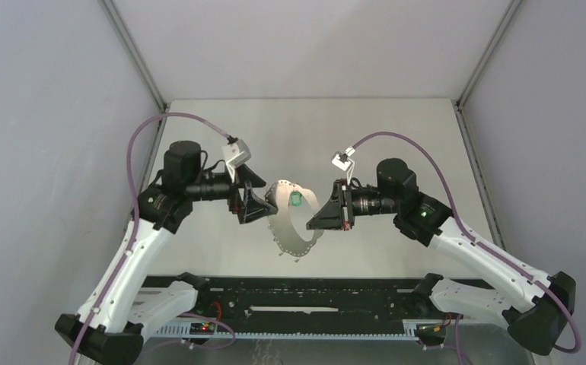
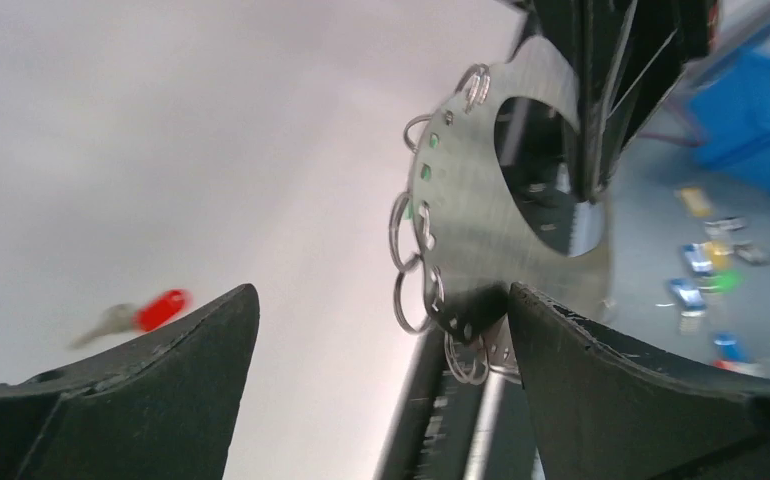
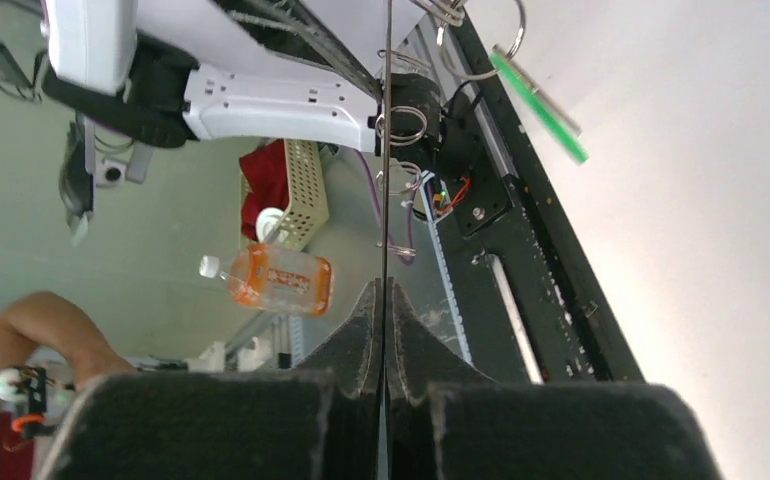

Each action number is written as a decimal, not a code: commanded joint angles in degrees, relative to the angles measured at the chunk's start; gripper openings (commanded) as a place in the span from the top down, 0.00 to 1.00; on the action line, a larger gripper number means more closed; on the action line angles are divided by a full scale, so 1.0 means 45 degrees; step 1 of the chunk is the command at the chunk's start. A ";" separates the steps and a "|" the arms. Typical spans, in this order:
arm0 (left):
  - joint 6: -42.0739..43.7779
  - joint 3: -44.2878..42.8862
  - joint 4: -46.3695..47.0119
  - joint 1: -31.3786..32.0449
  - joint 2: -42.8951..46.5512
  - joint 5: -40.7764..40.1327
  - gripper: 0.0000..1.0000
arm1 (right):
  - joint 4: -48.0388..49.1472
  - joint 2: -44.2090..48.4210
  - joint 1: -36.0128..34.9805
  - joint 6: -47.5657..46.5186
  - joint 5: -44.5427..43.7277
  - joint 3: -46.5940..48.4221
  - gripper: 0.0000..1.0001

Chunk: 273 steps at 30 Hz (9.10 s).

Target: Put the keys on the keyring

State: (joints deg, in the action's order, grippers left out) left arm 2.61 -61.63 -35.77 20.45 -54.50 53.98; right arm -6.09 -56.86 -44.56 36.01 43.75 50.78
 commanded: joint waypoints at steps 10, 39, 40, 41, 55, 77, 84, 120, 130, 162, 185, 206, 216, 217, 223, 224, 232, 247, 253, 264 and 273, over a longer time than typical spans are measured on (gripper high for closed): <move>1.3421 0.1946 -0.0008 0.3657 0.5696 -0.3676 0.00 | 0.1565 -0.2499 0.1345 0.4512 0.1103 0.2025 1.00; 2.0257 0.7542 0.7139 0.8073 0.7187 -0.8765 0.47 | 0.2637 -0.3381 0.0860 0.5797 0.1532 0.2347 1.00; 2.0306 0.7573 0.7135 0.8073 0.7262 -0.8769 0.54 | 0.2556 -0.3368 0.0851 0.5757 0.1539 0.2347 1.00; 2.0390 0.7639 0.7129 0.8073 0.7325 -0.8769 0.61 | 0.2477 -0.3371 0.0840 0.5708 0.1557 0.2347 1.00; 1.8405 0.6545 0.4489 0.8074 0.8240 -0.7327 1.00 | 0.0605 -0.2950 0.0707 0.3750 0.1100 0.2886 0.78; 0.6784 0.2855 0.2538 0.8076 0.6132 -0.7817 1.00 | -0.1953 0.1079 -0.3748 -0.6978 -0.9424 0.4235 0.00; 0.6897 0.2336 0.2208 0.8073 0.5715 -0.7155 1.00 | -0.1483 -0.0033 -0.8493 -1.3042 -1.5030 0.4187 0.11; 0.7327 0.1544 0.0397 0.8074 0.5540 -0.5378 0.65 | -0.3743 -0.2308 -0.7003 -1.2630 -0.8559 0.5648 1.00; 0.6922 0.1246 0.0214 0.8073 0.5310 -0.5005 0.49 | -0.3413 -0.1348 -0.6976 -1.2392 -0.8309 0.4828 1.00; 0.3240 0.1458 0.0604 0.7738 0.4583 -0.6519 0.55 | -0.2584 -0.0780 -0.6748 -1.1714 -0.7255 0.4690 1.00; 0.1218 0.1062 0.2270 0.6287 0.4031 -0.7912 1.00 | -0.0902 -0.0440 -0.6912 -1.2074 -1.1439 0.3913 0.40; -0.1271 0.1355 0.2767 0.6175 0.4263 -0.8670 1.00 | 1.3873 -0.4032 -1.1119 -2.6834 -1.9677 0.0916 0.49; -0.1342 0.1410 0.2787 0.5987 0.4424 -0.8135 1.00 | 1.1977 -0.3642 -1.1010 -2.6319 -1.9592 0.0922 0.69; -0.1342 0.1410 0.2806 0.5984 0.4424 -0.8060 1.00 | 1.1804 -0.3593 -1.0977 -2.6178 -1.9581 0.0922 0.70; -0.1228 0.1352 0.2870 0.5973 0.4426 -0.7566 1.00 | 1.0754 -0.3338 -1.0694 -2.5173 -1.9347 0.0922 0.71; -0.1225 0.1339 0.2871 0.5982 0.4432 -0.7447 1.00 | 1.0638 -0.3311 -1.0627 -2.5039 -1.9289 0.0922 0.71; -0.0954 0.1419 0.2756 0.5980 0.4530 -0.7030 1.00 | 1.0990 -0.3176 -1.0406 -2.4875 -1.9034 0.0922 0.92; -0.0131 0.1967 0.2735 0.5991 0.4865 -0.6905 1.00 | 0.8243 -0.1124 -1.0587 -2.0695 -1.7825 0.1014 1.00; 0.0143 0.2024 0.2751 0.5984 0.4829 -0.6676 1.00 | 0.6994 -0.1051 -1.0607 -1.9829 -1.7473 0.1212 1.00; 0.1303 0.2433 0.2643 0.5986 0.4841 -0.6435 0.86 | 0.6260 -0.1287 -1.0522 -1.7663 -1.7629 0.1784 1.00; 0.1607 0.2288 0.2434 0.5993 0.5004 -0.5313 0.22 | 0.5359 -0.1205 -1.0299 -1.5241 -1.7496 0.1757 1.00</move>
State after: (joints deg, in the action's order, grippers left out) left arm 8.71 -51.31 -25.80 47.55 -32.38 26.50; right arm 18.02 -63.16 -91.44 -39.22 -35.09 56.23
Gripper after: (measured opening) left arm 0.655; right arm 0.006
